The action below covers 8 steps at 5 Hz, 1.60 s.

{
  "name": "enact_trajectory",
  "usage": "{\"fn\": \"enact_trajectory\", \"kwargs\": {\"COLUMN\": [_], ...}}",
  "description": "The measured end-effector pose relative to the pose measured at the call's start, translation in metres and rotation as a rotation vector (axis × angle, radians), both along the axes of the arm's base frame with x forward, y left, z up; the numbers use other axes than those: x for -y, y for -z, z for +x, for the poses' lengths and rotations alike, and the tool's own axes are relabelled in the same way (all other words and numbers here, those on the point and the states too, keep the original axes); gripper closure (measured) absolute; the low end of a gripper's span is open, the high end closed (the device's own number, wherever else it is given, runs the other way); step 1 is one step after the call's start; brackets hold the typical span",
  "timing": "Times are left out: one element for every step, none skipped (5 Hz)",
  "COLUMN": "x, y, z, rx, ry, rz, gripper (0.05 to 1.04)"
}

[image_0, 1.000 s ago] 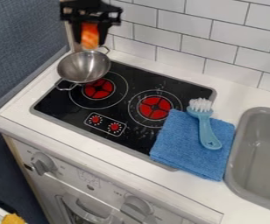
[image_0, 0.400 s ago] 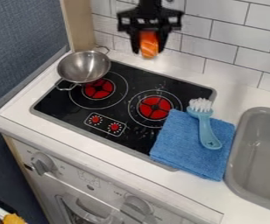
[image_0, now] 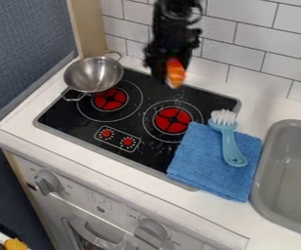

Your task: Moved the orange object and put it on the furthes right side of the burner

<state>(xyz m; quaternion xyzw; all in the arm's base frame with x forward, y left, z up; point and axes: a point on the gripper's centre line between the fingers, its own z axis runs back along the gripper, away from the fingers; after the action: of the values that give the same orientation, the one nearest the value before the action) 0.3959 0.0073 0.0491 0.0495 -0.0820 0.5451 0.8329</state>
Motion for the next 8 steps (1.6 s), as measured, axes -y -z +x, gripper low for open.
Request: {"fn": "enact_trajectory", "kwargs": {"x": [0.035, 0.036, 0.034, 0.032, 0.034, 0.031, 0.033, 0.026], "y": [0.012, 0.029, 0.031, 0.031, 0.033, 0.034, 0.020, -0.003], "z": [0.001, 0.005, 0.014, 0.016, 0.017, 0.014, 0.020, 0.026], "rx": [0.020, 0.012, 0.032, 0.045, 0.026, -0.003, -0.010, 0.006], "ry": [-0.216, -0.383, -0.396, -0.404, -0.368, -0.345, -0.287, -0.257], "rz": [-0.045, -0.045, -0.028, -0.016, -0.074, -0.076, -0.082, -0.053], "gripper": [0.497, 0.497, 0.497, 0.497, 0.450, 0.168, 0.077, 0.082]}}
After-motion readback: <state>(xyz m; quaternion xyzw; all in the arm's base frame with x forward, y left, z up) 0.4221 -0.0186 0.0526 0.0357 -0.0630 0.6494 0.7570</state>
